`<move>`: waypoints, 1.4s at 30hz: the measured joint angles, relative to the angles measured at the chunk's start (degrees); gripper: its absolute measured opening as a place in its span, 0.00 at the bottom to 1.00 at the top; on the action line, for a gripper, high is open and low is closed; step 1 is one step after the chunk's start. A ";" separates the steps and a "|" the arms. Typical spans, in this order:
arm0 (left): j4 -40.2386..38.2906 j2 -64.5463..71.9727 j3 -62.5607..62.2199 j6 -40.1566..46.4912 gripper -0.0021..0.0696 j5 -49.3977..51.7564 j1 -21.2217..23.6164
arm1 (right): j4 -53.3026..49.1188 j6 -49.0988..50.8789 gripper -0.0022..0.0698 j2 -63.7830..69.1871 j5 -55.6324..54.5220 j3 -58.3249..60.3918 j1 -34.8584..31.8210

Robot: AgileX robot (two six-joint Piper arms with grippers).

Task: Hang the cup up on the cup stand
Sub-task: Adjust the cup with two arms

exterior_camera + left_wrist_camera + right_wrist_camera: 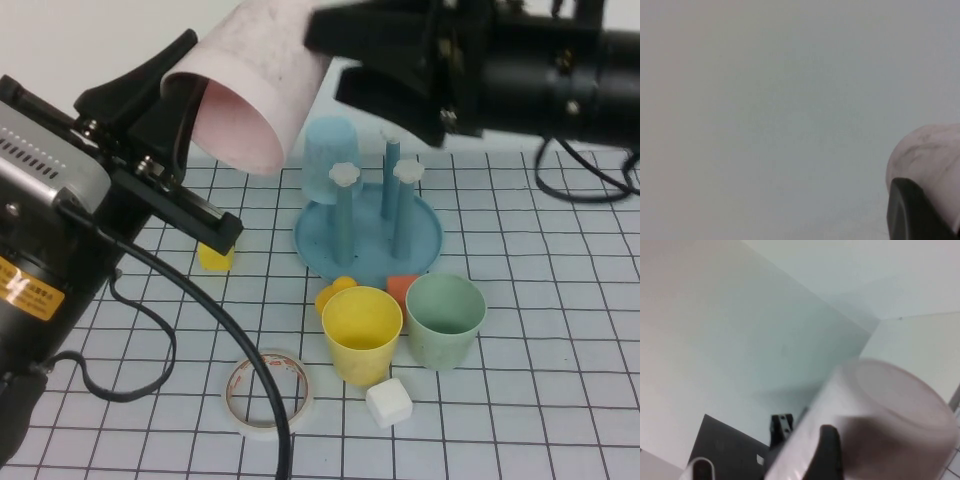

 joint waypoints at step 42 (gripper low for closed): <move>-0.07 0.00 0.00 -10.28 0.12 2.09 1.06 | 0.99 1.89 0.82 11.20 1.53 -13.64 3.77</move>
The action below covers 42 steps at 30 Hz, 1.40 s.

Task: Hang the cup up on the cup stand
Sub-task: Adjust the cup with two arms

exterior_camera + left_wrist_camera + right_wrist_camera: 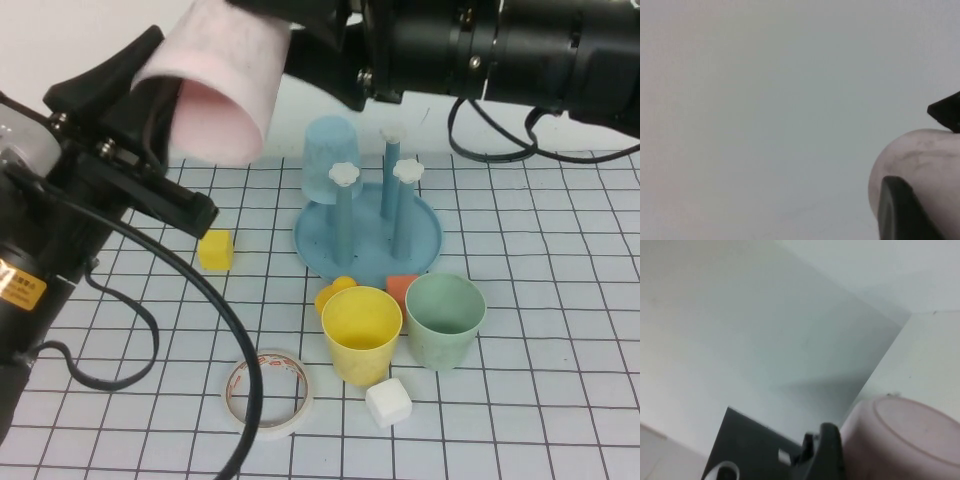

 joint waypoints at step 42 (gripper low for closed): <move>2.42 -3.31 0.00 -7.73 0.10 7.20 -0.75 | -4.38 0.53 0.79 -1.34 6.94 -0.10 0.14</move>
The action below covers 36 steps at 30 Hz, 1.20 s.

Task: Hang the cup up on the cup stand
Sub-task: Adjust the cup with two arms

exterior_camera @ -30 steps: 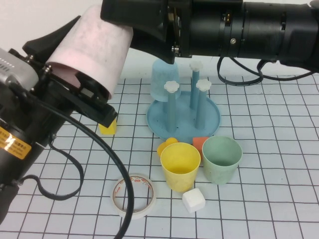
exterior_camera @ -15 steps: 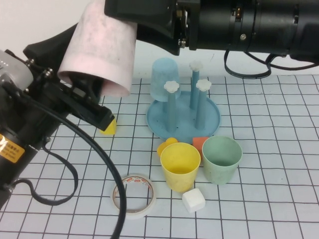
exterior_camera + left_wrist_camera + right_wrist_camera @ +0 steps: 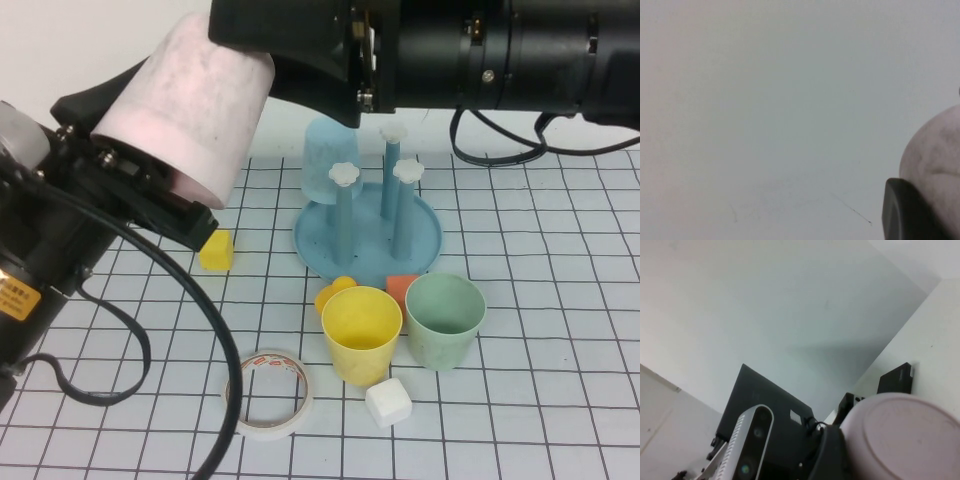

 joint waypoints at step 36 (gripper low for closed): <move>-7.30 0.00 0.59 0.23 0.10 -2.63 0.24 | -0.55 2.05 0.80 -1.04 -11.51 -0.45 6.00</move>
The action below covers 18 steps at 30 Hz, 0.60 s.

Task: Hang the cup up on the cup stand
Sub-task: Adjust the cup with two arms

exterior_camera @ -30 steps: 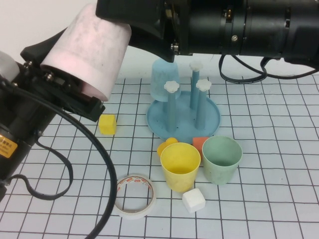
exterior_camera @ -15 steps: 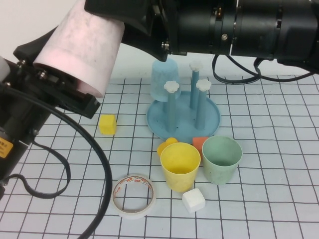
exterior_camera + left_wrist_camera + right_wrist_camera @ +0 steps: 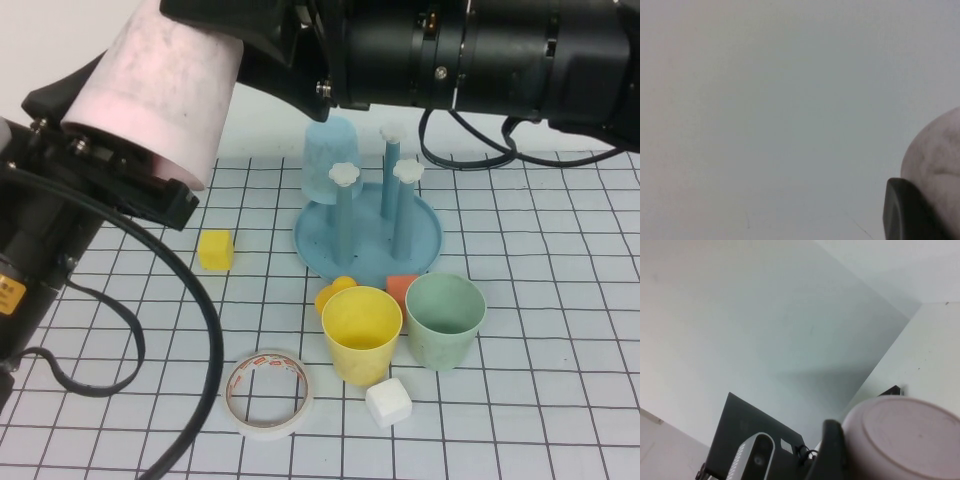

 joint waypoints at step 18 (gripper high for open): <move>-9.97 -1.58 0.00 5.57 0.09 0.01 -0.60 | 1.33 -3.37 0.79 -0.01 15.00 -0.08 -8.51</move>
